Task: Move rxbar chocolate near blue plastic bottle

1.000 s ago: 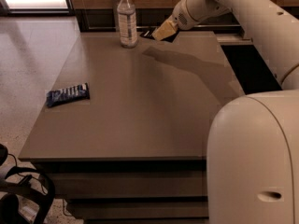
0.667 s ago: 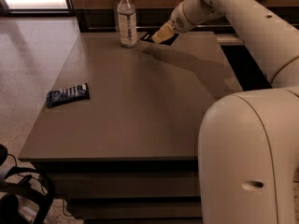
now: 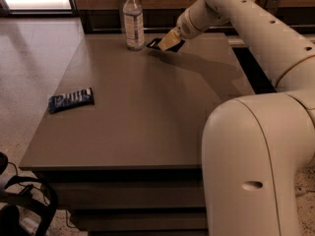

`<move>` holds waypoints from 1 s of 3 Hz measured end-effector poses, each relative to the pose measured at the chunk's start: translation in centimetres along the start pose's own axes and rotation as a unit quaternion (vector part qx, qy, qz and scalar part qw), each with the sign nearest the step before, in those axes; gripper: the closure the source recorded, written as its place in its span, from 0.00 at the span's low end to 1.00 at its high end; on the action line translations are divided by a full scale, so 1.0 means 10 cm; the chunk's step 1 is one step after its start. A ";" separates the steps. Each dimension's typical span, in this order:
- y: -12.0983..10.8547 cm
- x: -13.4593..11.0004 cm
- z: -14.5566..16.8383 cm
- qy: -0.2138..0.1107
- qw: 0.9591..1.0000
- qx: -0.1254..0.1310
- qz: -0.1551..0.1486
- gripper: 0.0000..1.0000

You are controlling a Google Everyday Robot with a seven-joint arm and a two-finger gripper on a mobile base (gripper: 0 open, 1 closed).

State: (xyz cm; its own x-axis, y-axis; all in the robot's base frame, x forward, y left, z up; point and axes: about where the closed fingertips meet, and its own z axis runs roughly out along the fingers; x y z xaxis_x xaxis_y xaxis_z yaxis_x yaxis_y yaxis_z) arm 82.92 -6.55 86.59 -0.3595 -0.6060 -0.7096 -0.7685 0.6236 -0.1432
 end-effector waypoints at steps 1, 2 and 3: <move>0.02 0.01 0.05 0.002 1.000 -0.003 0.000 0.44; 0.04 0.02 0.08 0.003 1.000 -0.005 0.000 0.21; 0.06 0.02 0.12 0.004 1.000 -0.008 0.000 0.00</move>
Offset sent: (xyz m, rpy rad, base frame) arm 0.0003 0.0023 -0.0031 -0.0002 0.0044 0.0030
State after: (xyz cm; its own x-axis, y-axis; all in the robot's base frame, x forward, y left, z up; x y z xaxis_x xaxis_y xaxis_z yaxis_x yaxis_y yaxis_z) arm 83.02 -5.76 85.54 -0.3638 -0.6101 -0.7039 -0.7767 0.6158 -0.1323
